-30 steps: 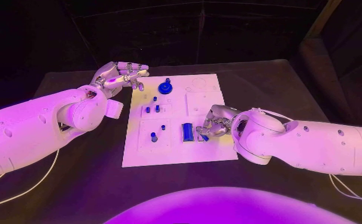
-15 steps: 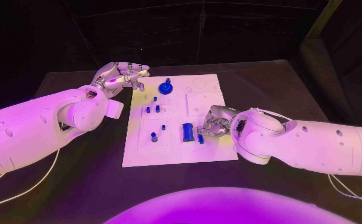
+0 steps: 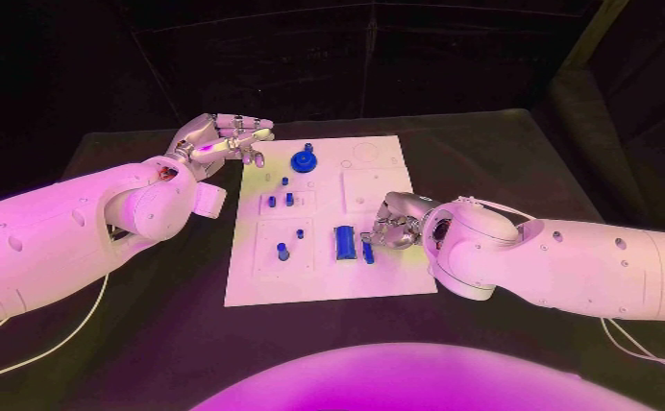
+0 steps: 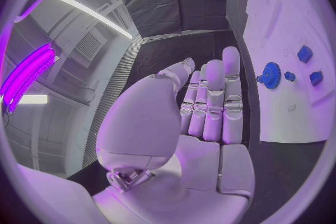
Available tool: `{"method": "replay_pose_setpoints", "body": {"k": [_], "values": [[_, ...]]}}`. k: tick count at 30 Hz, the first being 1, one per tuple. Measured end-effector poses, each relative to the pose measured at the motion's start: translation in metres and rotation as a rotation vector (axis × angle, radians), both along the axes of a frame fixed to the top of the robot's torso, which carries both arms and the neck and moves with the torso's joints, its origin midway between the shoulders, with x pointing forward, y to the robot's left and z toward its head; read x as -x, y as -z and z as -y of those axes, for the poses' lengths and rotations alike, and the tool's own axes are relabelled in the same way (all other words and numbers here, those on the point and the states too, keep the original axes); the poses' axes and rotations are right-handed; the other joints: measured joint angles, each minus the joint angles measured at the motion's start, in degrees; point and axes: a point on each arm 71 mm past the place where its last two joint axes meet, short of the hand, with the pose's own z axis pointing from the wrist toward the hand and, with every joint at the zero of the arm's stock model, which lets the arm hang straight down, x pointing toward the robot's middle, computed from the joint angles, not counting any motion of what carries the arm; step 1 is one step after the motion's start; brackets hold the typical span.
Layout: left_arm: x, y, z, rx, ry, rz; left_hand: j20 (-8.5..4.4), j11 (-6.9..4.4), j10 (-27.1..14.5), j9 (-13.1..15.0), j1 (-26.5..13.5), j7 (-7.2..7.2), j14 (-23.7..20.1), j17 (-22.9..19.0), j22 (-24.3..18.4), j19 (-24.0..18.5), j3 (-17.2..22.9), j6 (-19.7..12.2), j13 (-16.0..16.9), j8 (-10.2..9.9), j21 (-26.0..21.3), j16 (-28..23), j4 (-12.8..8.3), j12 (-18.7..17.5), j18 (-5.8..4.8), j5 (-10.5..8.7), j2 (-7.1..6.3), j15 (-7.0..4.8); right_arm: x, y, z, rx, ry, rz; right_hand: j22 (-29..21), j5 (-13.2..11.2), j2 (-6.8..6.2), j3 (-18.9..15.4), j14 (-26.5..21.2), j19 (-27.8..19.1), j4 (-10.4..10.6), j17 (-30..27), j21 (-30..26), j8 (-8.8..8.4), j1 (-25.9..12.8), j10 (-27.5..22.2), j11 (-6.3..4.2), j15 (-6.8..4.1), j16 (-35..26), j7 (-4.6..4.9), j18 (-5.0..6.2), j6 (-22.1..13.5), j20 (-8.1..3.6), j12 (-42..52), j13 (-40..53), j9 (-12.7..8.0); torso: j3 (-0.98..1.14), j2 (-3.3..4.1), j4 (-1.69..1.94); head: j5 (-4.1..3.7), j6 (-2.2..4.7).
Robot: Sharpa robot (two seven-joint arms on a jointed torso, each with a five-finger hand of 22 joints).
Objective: Assemble the parts on the task board
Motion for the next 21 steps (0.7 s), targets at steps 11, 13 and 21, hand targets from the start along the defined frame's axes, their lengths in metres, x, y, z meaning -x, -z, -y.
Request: {"method": "replay_pose_setpoints", "body": {"k": [11, 13, 21], "values": [[0.0, 0.0, 0.0, -0.001, 0.001, -0.002, 0.0, 0.0, 0.0, 0.0, 0.0, 0.0, 0.0, 0.0, 0.0, 0.0, 0.0, 0.0, 0.0, 0.0, 0.0, 0.0, 0.0, 0.0, 0.0, 0.0, 0.0, 0.0, 0.001, -0.002, 0.003, -0.013, 0.01, 0.017, 0.1, 1.4, -0.98, -3.3, 0.0, 0.0, 3.3, 0.0, 0.0, 0.0, -4.1, 0.2, 0.23, 0.0, 0.0, -0.02, 0.01, 0.0, 0.0, 0.2, 0.5, 0.1, 0.01, 0.0, -0.05, -0.01, -0.07], [0.0, 0.0, 0.0, -0.001, 0.001, -0.002, 0.0, 0.0, 0.0, 0.0, 0.0, 0.0, 0.0, 0.0, 0.0, 0.0, 0.0, 0.0, 0.0, 0.0, 0.0, 0.0, 0.0, 0.0, 0.0, 0.0, 0.0, 0.0, 0.002, -0.003, 0.005, -0.02, 0.008, 0.024, 0.1, 1.5, -1.17, -4.0, 0.0, 0.0, 2.8, 0.0, 0.0, 0.0, -4.3, 0.2, 0.23, 0.0, 0.0, -0.03, 0.01, 0.0, 0.0, 0.2, 0.5, 0.2, 0.03, -0.01, -0.07, -0.01, 0.01], [0.0, 0.0, 0.0, -0.001, 0.0, -0.003, 0.0, 0.0, 0.0, -0.1, 0.0, 0.0, -0.2, 0.0, -0.1, 0.0, 0.0, 0.0, 0.0, 0.0, -0.2, 0.0, 0.0, 0.0, 0.0, 0.0, 0.0, 0.2, 0.007, -0.007, 0.016, -0.06, -0.032, 0.031, 0.3, -0.1, -2.87, -5.9, 0.0, 0.0, 1.2, 0.0, 0.0, 0.2, -2.5, 0.2, 0.23, 0.0, 0.0, -0.05, 0.01, -0.1, 0.0, -0.3, 0.2, 0.3, 0.02, -0.09, -0.1, -0.17, 0.08]]}}
